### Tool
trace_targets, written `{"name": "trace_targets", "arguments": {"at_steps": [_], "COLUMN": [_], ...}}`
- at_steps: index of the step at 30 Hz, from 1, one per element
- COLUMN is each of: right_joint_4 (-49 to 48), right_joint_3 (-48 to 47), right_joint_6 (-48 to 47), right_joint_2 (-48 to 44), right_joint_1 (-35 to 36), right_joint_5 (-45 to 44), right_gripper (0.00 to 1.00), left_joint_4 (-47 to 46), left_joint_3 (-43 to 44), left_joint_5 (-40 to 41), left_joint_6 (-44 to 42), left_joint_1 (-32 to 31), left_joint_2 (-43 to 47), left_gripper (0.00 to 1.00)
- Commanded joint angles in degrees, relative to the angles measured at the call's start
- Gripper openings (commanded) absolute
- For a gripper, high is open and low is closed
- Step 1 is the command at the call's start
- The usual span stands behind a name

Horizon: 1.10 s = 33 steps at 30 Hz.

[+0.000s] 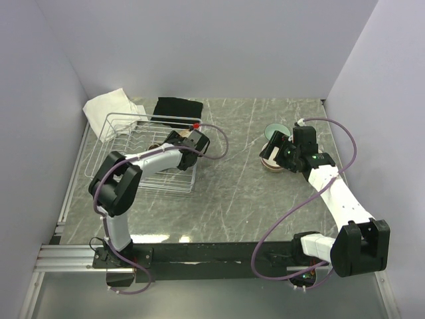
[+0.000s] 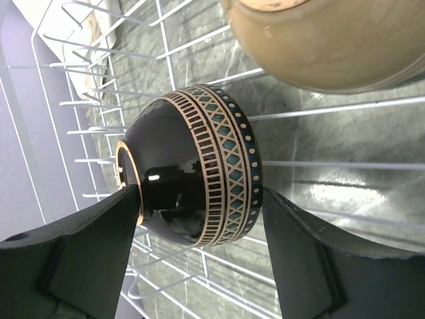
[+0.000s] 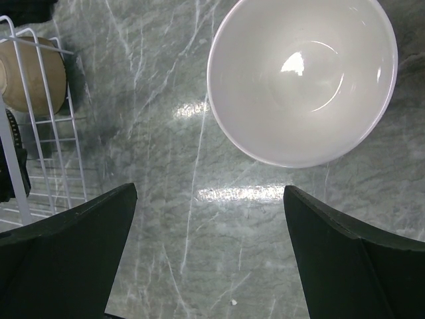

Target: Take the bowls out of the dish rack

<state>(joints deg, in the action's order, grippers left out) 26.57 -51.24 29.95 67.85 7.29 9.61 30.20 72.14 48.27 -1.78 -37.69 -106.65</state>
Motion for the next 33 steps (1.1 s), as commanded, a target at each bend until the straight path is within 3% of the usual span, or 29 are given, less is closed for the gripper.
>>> {"name": "trace_targets", "arguments": {"at_steps": [1,13,18,22,29,33], "right_joint_4": [-1.52,-1.61,-1.96,-2.40,-2.75,-3.01], "right_joint_3": [-0.79,-1.75,-1.93,-1.93,-1.49,-1.58], "right_joint_6": [-0.25,0.37,0.54,0.54,0.72,0.46], "right_joint_2": [0.26,0.00,-0.35,-0.62,-1.32,-1.58], "right_joint_1": [0.45,0.45,0.62,0.97,1.67,2.46], "right_joint_5": [0.50,2.43,3.49,4.02,4.46,5.16], "right_gripper": [1.00,1.00,1.00,0.99,0.99,0.99], "left_joint_4": [3.20,5.93,6.81,7.68,8.04,7.86], "left_joint_3": [2.22,2.21,3.09,4.76,6.87,7.58], "left_joint_5": [3.14,4.64,2.37,-1.41,-10.11,-14.69], "left_joint_6": [0.90,3.43,5.03,6.96,11.62,14.08], "left_joint_1": [0.86,2.53,3.50,4.12,4.64,4.82], "left_joint_2": [4.96,7.60,9.53,10.67,13.66,14.19], "left_gripper": [0.52,0.50,0.26,0.22,0.06,0.02]}}
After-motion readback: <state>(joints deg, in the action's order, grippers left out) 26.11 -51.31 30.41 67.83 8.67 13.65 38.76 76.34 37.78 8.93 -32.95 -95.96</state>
